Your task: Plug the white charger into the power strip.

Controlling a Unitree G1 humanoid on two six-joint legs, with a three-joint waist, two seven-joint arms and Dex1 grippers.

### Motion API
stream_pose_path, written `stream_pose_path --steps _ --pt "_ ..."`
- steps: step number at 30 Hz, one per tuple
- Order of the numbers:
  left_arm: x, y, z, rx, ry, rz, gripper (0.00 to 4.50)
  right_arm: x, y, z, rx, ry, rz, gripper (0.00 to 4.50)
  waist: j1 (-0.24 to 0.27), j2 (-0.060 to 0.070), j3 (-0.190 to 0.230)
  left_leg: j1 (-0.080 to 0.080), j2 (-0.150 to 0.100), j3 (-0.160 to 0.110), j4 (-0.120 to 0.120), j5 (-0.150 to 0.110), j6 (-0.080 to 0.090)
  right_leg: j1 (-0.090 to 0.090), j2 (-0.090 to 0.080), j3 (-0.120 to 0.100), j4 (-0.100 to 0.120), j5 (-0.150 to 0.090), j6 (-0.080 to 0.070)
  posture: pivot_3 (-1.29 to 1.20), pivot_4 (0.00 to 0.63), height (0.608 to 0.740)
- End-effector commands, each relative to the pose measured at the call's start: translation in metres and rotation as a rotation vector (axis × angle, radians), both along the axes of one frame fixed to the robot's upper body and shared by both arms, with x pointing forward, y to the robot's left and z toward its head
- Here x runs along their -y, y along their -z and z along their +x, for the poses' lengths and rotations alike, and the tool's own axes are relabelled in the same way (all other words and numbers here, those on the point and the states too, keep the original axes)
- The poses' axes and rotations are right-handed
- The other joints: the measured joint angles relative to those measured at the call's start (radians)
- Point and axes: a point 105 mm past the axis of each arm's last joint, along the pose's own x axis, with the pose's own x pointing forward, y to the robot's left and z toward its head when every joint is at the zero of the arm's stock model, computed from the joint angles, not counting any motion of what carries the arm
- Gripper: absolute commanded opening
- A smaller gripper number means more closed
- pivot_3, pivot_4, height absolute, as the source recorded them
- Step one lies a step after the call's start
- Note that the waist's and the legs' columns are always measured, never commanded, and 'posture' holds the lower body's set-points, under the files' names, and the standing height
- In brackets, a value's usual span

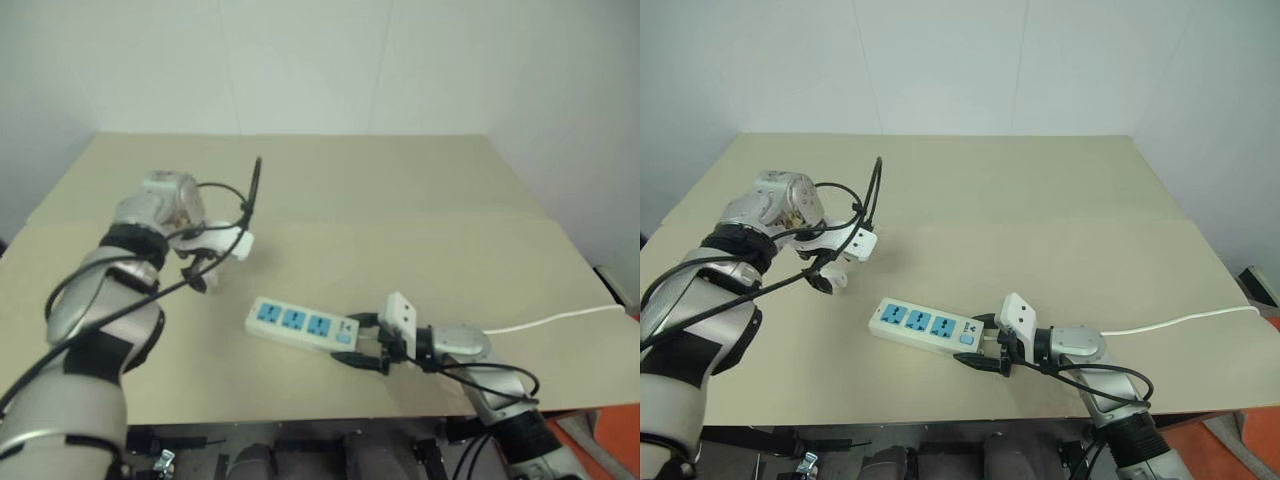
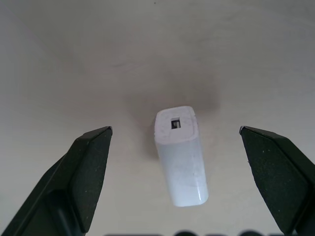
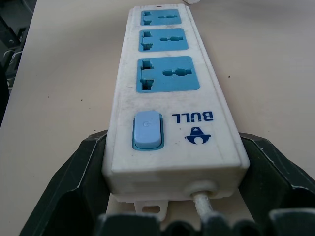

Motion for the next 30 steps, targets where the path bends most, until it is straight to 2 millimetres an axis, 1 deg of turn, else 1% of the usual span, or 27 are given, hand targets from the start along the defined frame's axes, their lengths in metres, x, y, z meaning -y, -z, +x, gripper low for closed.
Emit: stream_pose_path --steps 1,3,6,15,17,21,23,27,30 --pt "-0.001 0.0 0.001 0.01 0.006 0.014 4.5 -0.003 0.001 -0.001 0.003 0.003 -0.006 3.43 0.0 0.0 0.0 0.0 0.0 0.0 0.0 0.0 0.0 0.0 0.0 0.0 0.0 0.0 0.0 0.0 0.15 0.74" --pt "0.0 0.003 0.002 0.011 0.005 0.012 4.5 -0.004 0.001 -0.001 0.001 0.005 -0.006 3.43 0.0 0.0 0.0 0.0 0.0 0.0 0.0 0.0 0.0 0.0 0.0 0.0 0.0 0.0 0.0 0.0 0.15 0.74" --pt "0.0 0.007 0.004 0.025 0.009 0.027 3.99 -0.003 0.002 -0.002 -0.001 0.008 -0.008 3.43 0.0 0.0 0.0 0.0 0.0 0.0 0.0 0.0 0.0 0.0 0.0 0.0 0.0 0.0 0.0 0.0 0.15 0.74" --pt "0.012 0.008 0.006 0.016 0.042 0.025 1.05 -0.005 0.003 -0.004 0.001 0.003 -0.018 3.43 0.0 0.0 0.0 0.0 0.0 -0.001 0.0 0.0 0.0 0.0 0.0 0.0 0.0 0.0 0.0 0.0 0.15 0.74" --pt "0.009 0.008 0.006 0.022 0.058 0.054 1.0 -0.004 0.002 -0.003 0.005 0.008 -0.017 3.43 0.0 0.0 0.0 0.001 0.0 -0.001 0.0 0.0 0.0 0.001 0.0 0.0 0.0 0.0 0.0 0.0 0.15 0.74" --pt "0.008 0.006 0.005 0.023 0.069 0.048 1.0 -0.003 0.002 -0.003 0.006 0.01 -0.018 3.43 0.0 0.0 0.0 0.001 0.0 -0.001 0.0 0.0 0.0 0.002 0.0 0.0 0.0 0.0 0.0 0.0 0.15 0.74" --pt "0.013 0.001 0.006 0.033 0.073 0.005 1.0 -0.003 0.002 -0.003 0.004 0.009 -0.017 3.43 0.0 0.0 0.0 0.001 0.0 -0.001 0.0 0.0 0.0 0.002 0.0 0.0 0.0 0.0 0.0 0.0 0.15 0.74" --pt "0.028 -0.022 0.011 0.109 0.085 -0.131 1.0 -0.002 0.003 -0.003 0.003 0.002 -0.022 3.43 0.0 0.0 0.0 0.001 0.0 -0.001 0.0 0.0 0.0 0.001 0.0 0.0 0.0 0.0 0.0 0.0 0.15 0.74" --pt "0.049 -0.06 0.01 0.187 0.123 -0.344 1.0 -0.003 0.001 -0.003 0.009 -0.016 -0.023 3.43 0.0 0.0 0.0 0.001 0.0 -0.001 0.0 0.0 0.0 0.001 0.0 0.0 0.0 0.0 0.0 0.0 0.15 0.74"
